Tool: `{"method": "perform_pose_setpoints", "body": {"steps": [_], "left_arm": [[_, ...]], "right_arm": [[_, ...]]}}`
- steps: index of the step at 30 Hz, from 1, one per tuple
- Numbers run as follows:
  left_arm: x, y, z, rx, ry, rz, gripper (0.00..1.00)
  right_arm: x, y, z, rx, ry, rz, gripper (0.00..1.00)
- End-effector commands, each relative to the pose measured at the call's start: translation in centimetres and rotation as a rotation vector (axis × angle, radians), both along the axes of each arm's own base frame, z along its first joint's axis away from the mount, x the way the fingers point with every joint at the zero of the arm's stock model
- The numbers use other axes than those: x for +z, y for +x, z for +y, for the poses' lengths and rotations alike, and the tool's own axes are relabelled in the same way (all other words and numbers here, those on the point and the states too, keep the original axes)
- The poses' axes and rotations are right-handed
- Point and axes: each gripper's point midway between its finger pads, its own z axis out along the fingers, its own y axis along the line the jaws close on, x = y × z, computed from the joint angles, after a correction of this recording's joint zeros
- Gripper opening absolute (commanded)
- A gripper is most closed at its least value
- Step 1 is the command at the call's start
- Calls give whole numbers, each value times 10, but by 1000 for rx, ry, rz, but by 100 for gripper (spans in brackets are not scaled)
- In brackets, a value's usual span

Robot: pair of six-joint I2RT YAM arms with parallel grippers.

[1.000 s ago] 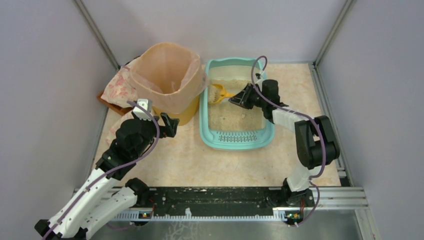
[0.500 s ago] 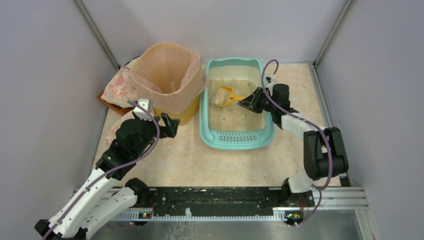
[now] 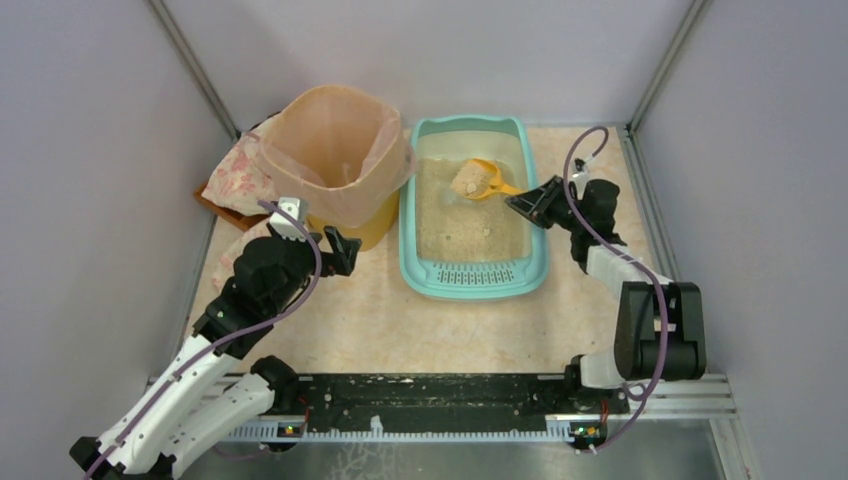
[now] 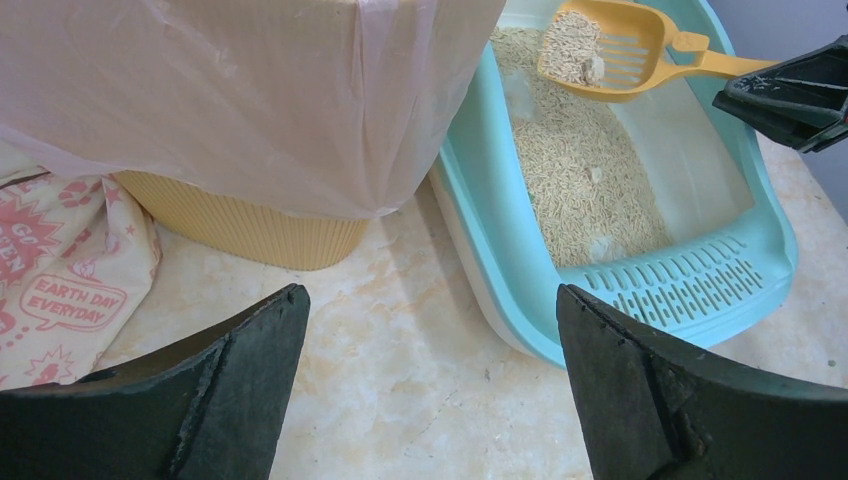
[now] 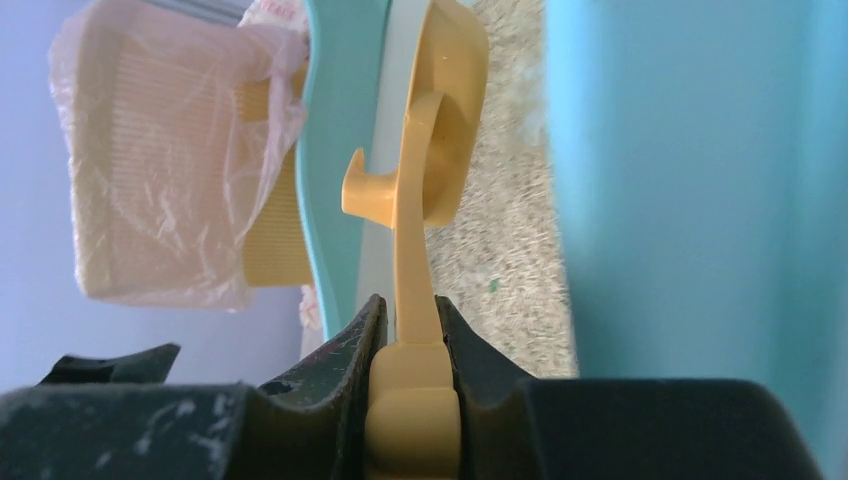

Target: Clean the litter box

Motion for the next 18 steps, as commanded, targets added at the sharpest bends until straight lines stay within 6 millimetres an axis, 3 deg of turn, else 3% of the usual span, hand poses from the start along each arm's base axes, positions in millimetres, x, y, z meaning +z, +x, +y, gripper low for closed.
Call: {"method": "perform_pose_setpoints", "body": {"steps": [1, 6, 18], "left_arm": [[12, 1, -4, -17, -19, -24, 99], [10, 0, -3, -12, -17, -22, 99], [10, 2, -4, -13, -15, -21, 99]], "right_arm": [[30, -12, 41, 147, 43, -117, 0], [32, -7, 14, 70, 70, -128, 0], [35, -11, 15, 103, 121, -136, 0]]}}
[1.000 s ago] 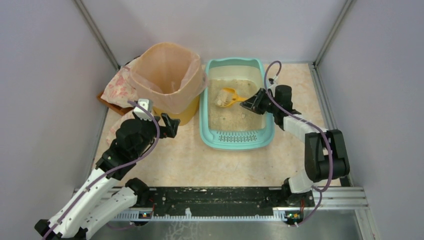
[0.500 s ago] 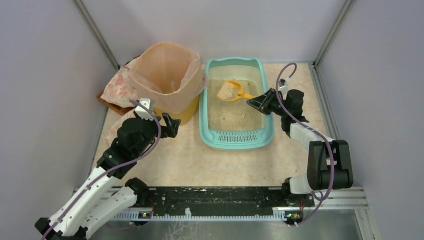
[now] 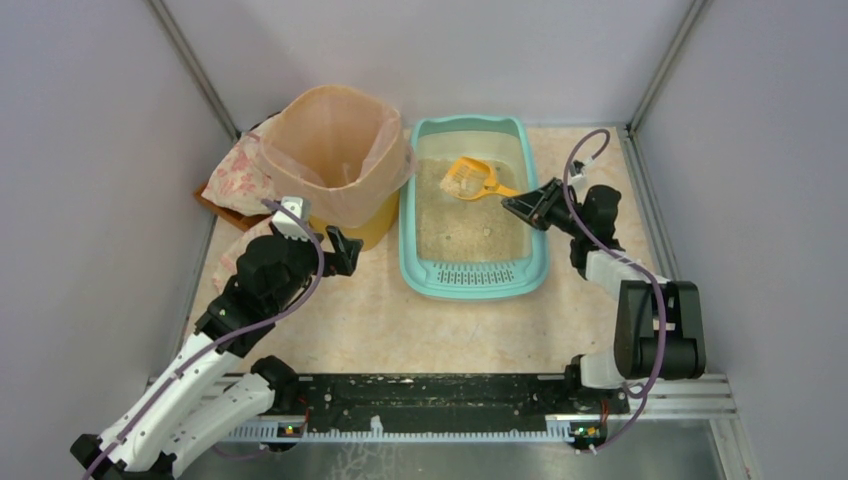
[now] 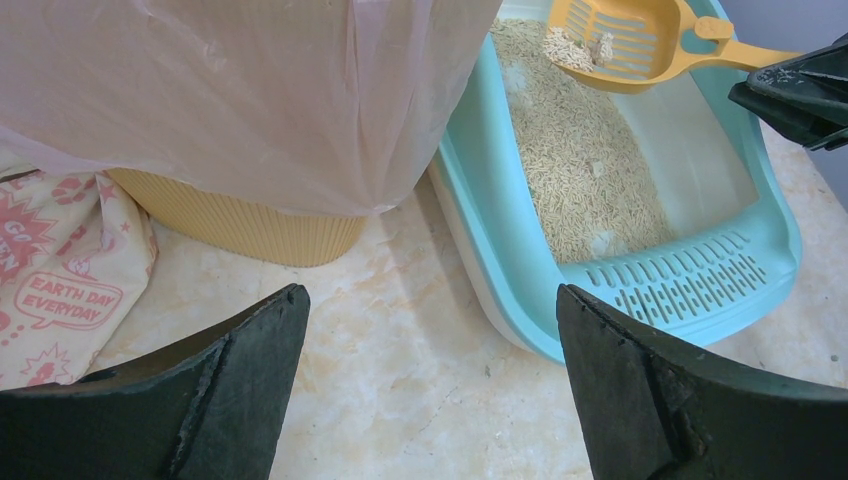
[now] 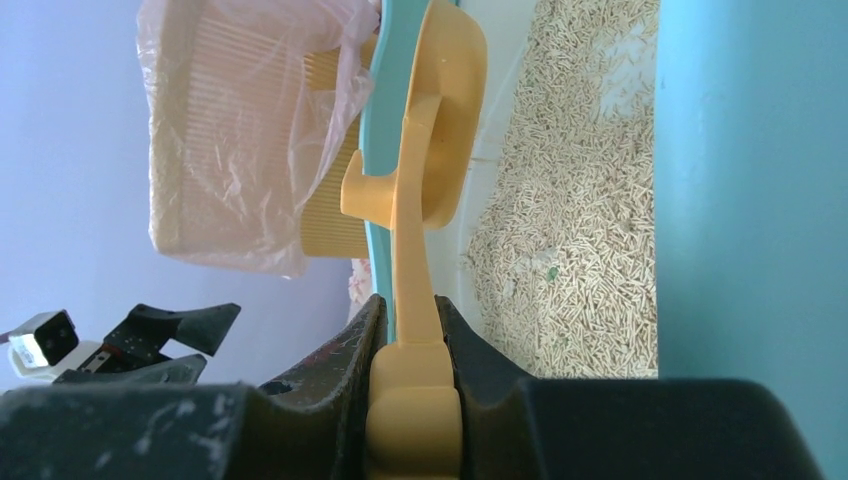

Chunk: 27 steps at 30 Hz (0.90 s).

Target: Clean the litter box

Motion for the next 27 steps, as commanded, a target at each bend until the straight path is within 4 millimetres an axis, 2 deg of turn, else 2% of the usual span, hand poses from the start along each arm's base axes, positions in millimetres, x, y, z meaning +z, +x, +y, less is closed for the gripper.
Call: {"method": "perform_pose_setpoints", "body": {"steps": [1, 3, 6, 7, 10, 14, 17, 19, 22, 23, 25, 27], "left_arm": [[15, 0, -1, -7, -24, -36, 99], [14, 1, -2, -8, -24, -35, 99], [13, 1, -2, -8, -21, -31, 99], [13, 1, -2, -6, -22, -30, 99], [13, 1, -2, -9, -23, -33, 99], [14, 2, -3, -8, -25, -29, 99], [13, 1, -3, -11, -28, -30, 99], [14, 2, -4, -14, -24, -31, 99], [12, 1, -3, -7, -22, -23, 99], [11, 1, -2, -3, -21, -23, 99], [12, 1, -2, -6, -26, -32, 99], [14, 1, -2, -6, -22, -33, 99]], "right_arm": [[22, 3, 4, 30, 16, -97, 0], [21, 2, 4, 36, 9, -94, 0], [23, 8, -19, -41, -1, -99, 0], [24, 9, -21, -41, 0, -102, 0], [25, 4, -7, 28, 8, -104, 0], [18, 6, -18, -27, 1, -90, 0], [16, 0, 6, 76, -19, -88, 0], [13, 2, 2, 50, -33, -81, 0], [17, 8, -20, -35, -42, -93, 0], [18, 7, -18, -21, -45, -99, 0], [17, 4, -2, 53, -57, -102, 0], [12, 4, 1, 50, -75, -92, 0]]}}
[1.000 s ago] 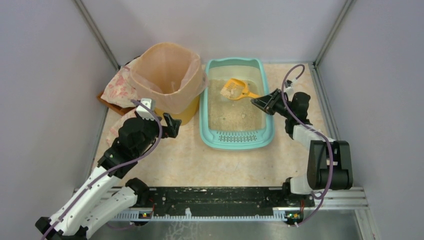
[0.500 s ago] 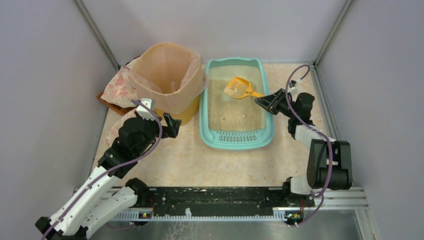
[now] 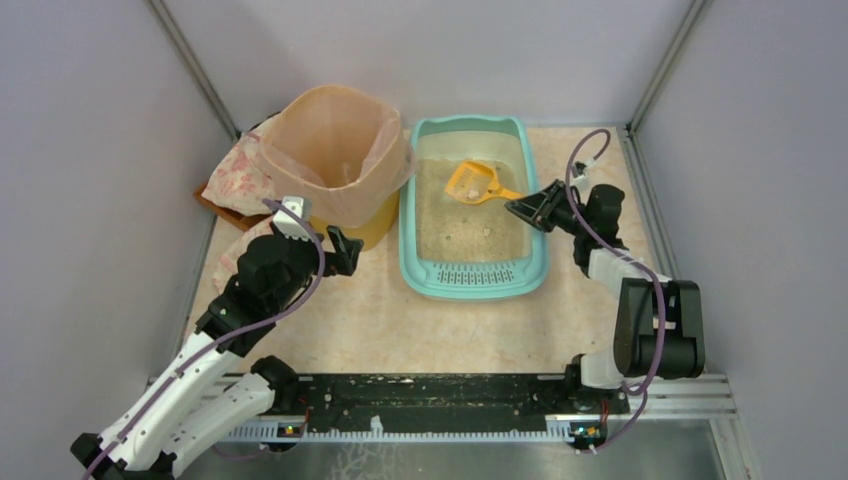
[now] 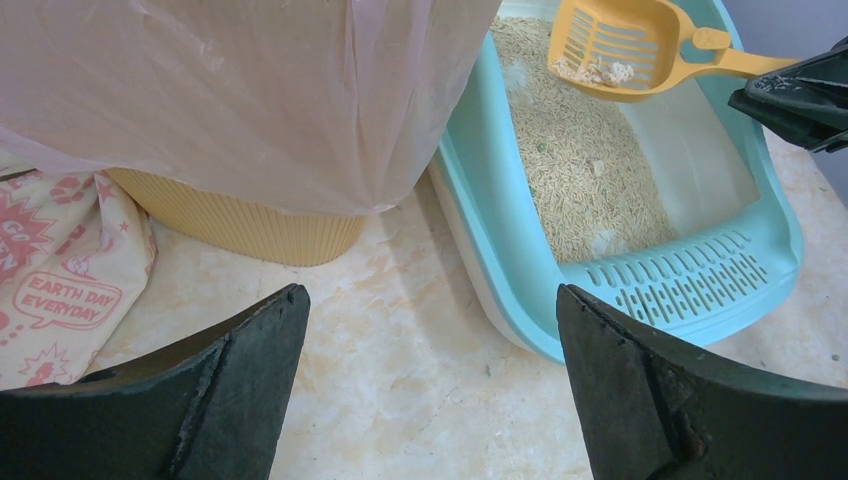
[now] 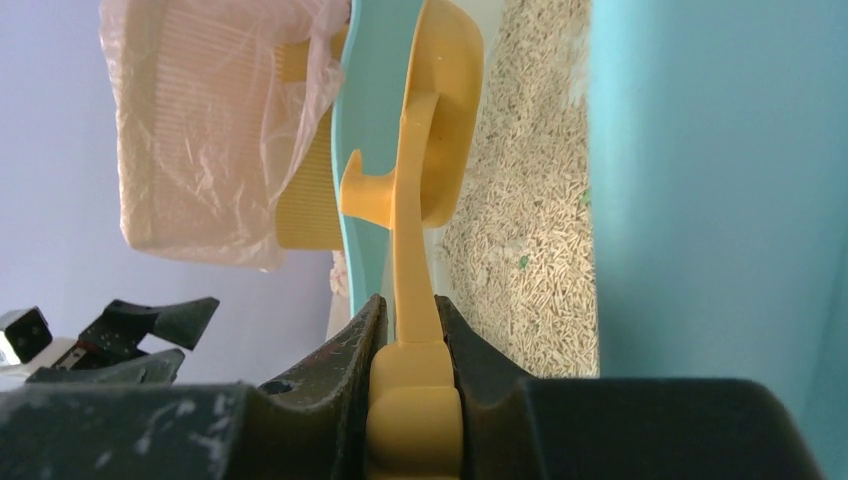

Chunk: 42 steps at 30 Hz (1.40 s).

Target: Clean the litter box

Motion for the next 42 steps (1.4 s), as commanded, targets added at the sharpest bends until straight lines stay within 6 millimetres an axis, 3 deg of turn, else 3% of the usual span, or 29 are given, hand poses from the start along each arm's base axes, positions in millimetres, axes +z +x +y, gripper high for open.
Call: {"method": "perform_pose_setpoints", "body": {"steps": [1, 3, 6, 10, 14, 17, 21, 25, 27, 33, 42], "left_arm": [[14, 1, -1, -2, -20, -32, 99], [13, 1, 0, 3, -21, -27, 99], [13, 0, 0, 1, -26, -36, 99], [14, 2, 0, 3, -17, -30, 99], [14, 1, 0, -1, -24, -36, 99], [15, 1, 0, 1, -21, -37, 99], [16, 0, 1, 3, -25, -41, 99], [16, 0, 1, 0, -23, -39, 99], [16, -1, 1, 0, -25, -42, 99], [17, -1, 1, 0, -27, -43, 99], [17, -1, 0, -4, -28, -45, 99]], "right_arm": [[20, 7, 5, 18, -56, -104, 0], [19, 11, -5, -26, -60, -100, 0], [17, 5, 14, 74, -56, -96, 0], [10, 9, 2, -8, -52, -74, 0], [11, 2, 19, 78, -30, -72, 0], [6, 9, 2, -28, -41, -51, 0], [9, 3, 18, 58, -22, -55, 0], [3, 8, 7, -22, -42, -40, 0], [7, 3, 16, 40, -25, -48, 0], [19, 3, 12, 14, -39, -92, 0], [54, -24, 16, 95, -156, -400, 0]]}}
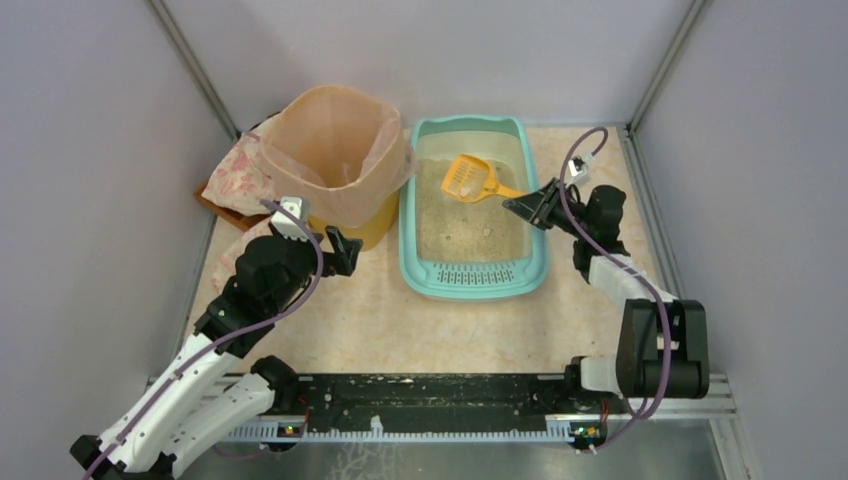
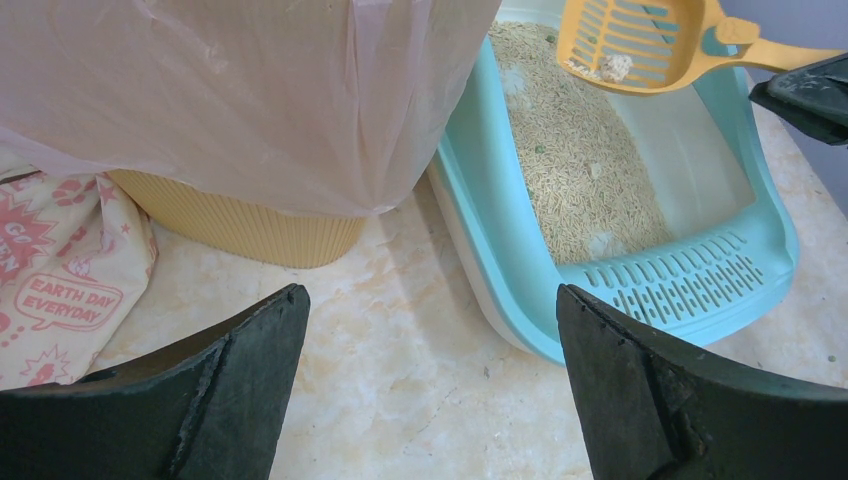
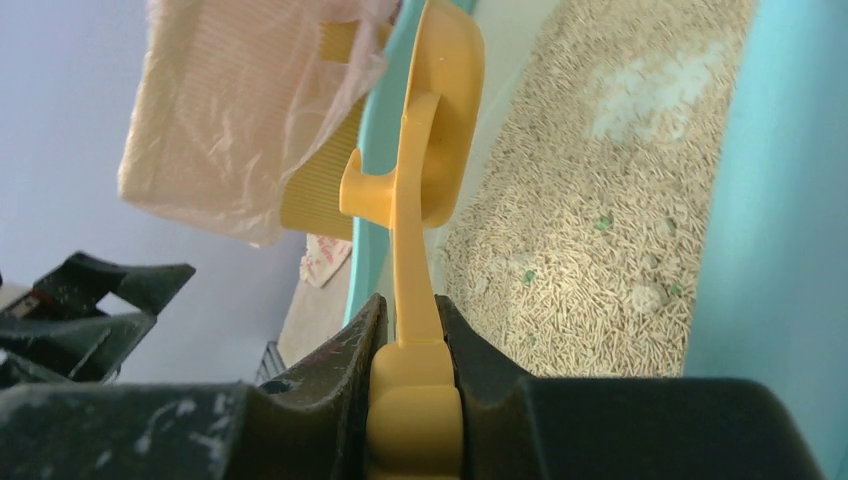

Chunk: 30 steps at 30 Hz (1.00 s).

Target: Clean the litter box

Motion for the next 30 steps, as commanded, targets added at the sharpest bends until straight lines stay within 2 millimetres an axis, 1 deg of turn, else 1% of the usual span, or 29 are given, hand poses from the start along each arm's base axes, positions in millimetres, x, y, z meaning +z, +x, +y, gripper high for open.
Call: {"method": "perform_pose_setpoints", "body": {"steps": [1, 4, 8, 11, 13, 16, 18, 21, 22, 26, 29, 30], "left_arm": [[15, 0, -1, -6, -23, -37, 99], [16, 0, -2, -10, -25, -38, 99], [16, -1, -2, -12, -25, -39, 99], [15, -1, -1, -9, -23, -39, 99], [16, -1, -1, -8, -25, -40, 99], [16, -1, -1, -8, -26, -39, 99], [16, -1, -1, -12, -27, -40, 99], [16, -1, -2, -15, -26, -38, 99], [16, -1, -2, -15, -27, -37, 99], [16, -2, -3, -20, -31, -37, 99], [16, -2, -4, -25, -33, -36, 99], [16, -2, -4, -28, -34, -36, 99]], "right_arm": [[41, -20, 5, 70, -76, -319, 0], [36, -25, 5, 73, -92, -341, 0], [33, -27, 8, 92, -44, -331, 0], [37, -25, 10, 93, 13, -291, 0], [42, -18, 10, 82, 45, -245, 0], [55, -11, 11, 73, 104, -167, 0], [68, -6, 14, 74, 127, -142, 0], [104, 0, 15, 67, 152, -194, 0], [115, -3, 24, 91, 163, -209, 0], [156, 6, 36, 119, 179, -254, 0], [180, 14, 50, 148, 189, -287, 0], [185, 18, 57, 161, 192, -287, 0]]}}
